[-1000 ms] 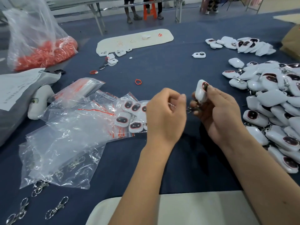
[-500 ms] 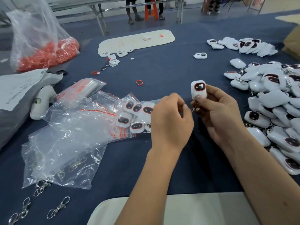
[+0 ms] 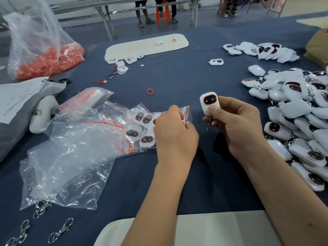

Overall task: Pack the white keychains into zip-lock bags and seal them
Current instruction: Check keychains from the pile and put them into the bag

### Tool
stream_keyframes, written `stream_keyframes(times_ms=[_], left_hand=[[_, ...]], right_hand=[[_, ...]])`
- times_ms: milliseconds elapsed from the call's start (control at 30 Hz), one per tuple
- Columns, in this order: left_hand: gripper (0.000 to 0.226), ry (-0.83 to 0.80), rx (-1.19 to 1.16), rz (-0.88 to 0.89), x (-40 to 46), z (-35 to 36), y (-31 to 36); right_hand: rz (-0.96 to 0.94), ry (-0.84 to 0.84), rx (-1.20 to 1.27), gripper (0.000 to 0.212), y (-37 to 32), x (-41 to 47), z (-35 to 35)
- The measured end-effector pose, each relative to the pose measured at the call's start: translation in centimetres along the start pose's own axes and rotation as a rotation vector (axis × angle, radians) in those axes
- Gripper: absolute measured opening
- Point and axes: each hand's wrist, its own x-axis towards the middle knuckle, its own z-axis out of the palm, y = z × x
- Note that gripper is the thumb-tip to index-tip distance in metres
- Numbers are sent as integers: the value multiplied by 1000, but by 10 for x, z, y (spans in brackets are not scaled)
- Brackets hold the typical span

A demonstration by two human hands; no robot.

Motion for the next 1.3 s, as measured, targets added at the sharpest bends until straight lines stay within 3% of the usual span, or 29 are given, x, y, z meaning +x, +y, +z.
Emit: stream_keyframes(times_ms=[333, 733, 900, 1300], left_hand=[[13, 111, -229, -86, 5, -2, -3], [7, -28, -525, -122, 9, 0, 3], [5, -8, -562, -142, 10, -2, 1], [11, -69, -850, -347, 15, -5, -2]], right_hand=[[-27, -62, -54, 14, 4, 0, 0], [-62, -206, -128, 26, 5, -2, 2], [-42, -298, -78, 34, 7, -2, 3], [-33, -353, 58, 30, 5, -5, 5]])
